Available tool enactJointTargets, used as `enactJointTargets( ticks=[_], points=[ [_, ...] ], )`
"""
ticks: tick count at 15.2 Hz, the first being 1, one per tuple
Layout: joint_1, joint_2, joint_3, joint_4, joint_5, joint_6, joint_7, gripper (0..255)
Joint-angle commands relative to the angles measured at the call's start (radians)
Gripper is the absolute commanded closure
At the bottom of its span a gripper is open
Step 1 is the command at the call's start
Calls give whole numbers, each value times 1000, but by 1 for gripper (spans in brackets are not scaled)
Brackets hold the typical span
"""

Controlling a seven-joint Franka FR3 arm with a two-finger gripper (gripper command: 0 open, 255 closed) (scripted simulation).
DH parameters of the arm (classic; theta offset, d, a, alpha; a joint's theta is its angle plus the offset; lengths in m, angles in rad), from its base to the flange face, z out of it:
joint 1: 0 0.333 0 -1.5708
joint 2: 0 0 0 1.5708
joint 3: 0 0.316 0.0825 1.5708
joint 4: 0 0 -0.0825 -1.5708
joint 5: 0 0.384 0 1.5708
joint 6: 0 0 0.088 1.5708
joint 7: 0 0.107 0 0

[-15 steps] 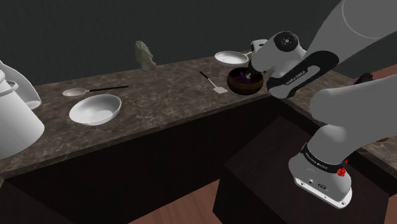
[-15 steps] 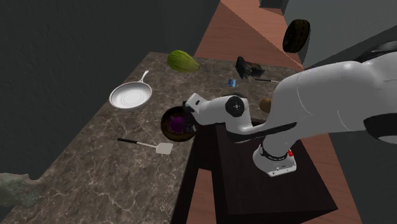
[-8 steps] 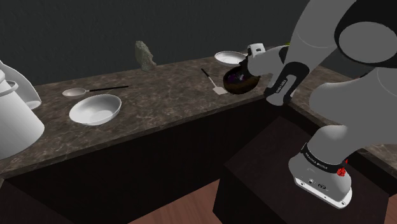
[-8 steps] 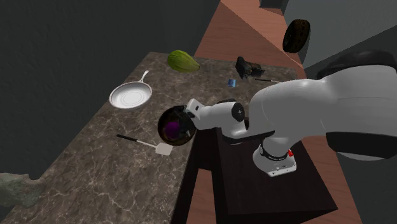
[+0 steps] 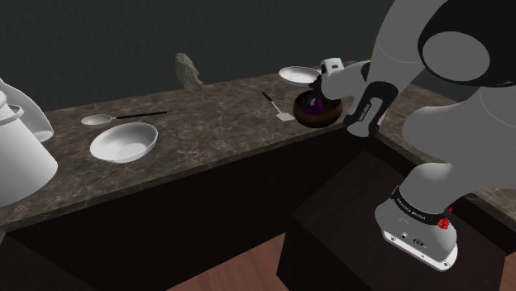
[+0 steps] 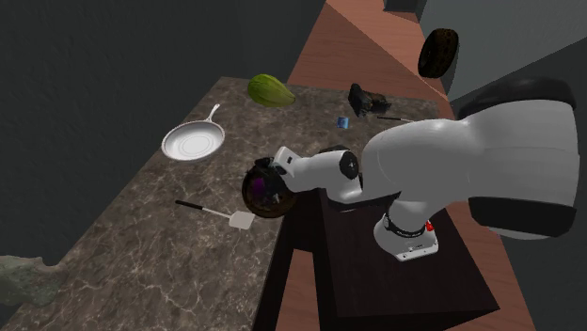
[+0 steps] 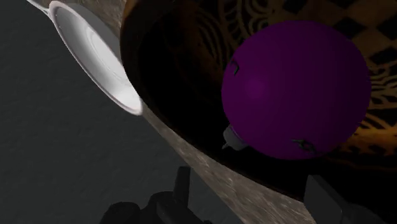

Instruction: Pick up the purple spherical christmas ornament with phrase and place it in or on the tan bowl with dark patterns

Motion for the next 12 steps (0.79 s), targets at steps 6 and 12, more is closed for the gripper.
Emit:
enactJointTargets(
  ticks=[6, 12],
  points=[
    [21, 22, -43, 16, -22, -264, -9, 255],
    [178, 1, -167, -18, -26, -326, 0, 255]
  ],
)
